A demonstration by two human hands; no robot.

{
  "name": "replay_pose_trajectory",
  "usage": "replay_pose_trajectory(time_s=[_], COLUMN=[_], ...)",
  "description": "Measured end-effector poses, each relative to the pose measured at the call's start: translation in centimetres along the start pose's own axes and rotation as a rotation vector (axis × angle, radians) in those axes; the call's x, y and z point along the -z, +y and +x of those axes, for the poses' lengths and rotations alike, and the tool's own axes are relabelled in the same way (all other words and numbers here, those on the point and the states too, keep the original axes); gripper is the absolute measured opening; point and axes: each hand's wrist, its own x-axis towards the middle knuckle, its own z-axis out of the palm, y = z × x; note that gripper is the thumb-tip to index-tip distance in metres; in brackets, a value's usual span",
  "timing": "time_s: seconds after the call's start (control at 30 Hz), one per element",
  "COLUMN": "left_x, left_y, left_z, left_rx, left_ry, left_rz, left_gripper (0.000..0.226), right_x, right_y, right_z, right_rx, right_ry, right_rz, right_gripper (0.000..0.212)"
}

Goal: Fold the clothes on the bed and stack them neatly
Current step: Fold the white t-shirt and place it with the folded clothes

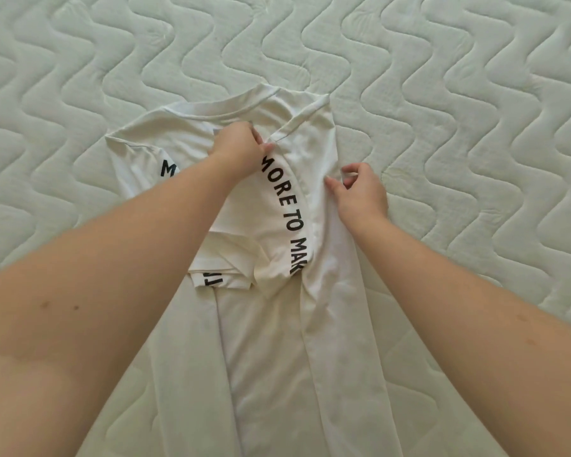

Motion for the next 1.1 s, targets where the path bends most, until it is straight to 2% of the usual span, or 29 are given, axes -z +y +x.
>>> replay_pose_trajectory(time_s=[0.17,0.3,0.4,0.53,0.63,0.7,0.8,0.93,1.1], left_x=[1.0,0.5,0.2,0.2,0.1,-0.2,-0.7,-1.9,-3.1], left_y=[-1.6,-2.6,-1.2,3.4,7.3,9.3,10.7,10.7,10.6], left_z=[-0.7,-1.0,-0.4,2.0,4.2,5.3,6.2,6.5,6.5], left_rx=[-0.094,-0.089,-0.233,-0.387,-0.348,-0.336,-0.327,-0.225,-0.197], left_ry=[0.106,0.053,0.109,0.146,0.012,-0.063,-0.138,-0.074,0.005], left_rz=[-0.104,-0.036,-0.022,-0.03,0.182,0.309,0.255,0.073,0.113], left_gripper=[0.018,0.023,0.03,0.036,0.039,0.033,0.026,0.027,0.028], right_x=[-0.1,0.0,0.1,0.1,0.1,0.3,0.7,0.9,0.6], right_y=[-1.8,-1.3,-0.9,0.0,0.5,0.7,1.1,1.3,1.2], right_z=[2.2,3.0,3.5,4.0,4.2,4.4,4.6,4.4,4.3], right_rx=[-0.096,-0.092,-0.087,-0.048,-0.021,-0.015,0.01,0.026,0.001], right_ry=[-0.006,-0.024,-0.089,-0.137,-0.158,-0.177,-0.219,-0.239,-0.218], right_rz=[-0.157,-0.16,-0.093,-0.024,-0.006,0.006,0.029,0.048,0.075], right_gripper=[0.026,0.032,0.038,0.033,0.029,0.025,0.022,0.026,0.028])
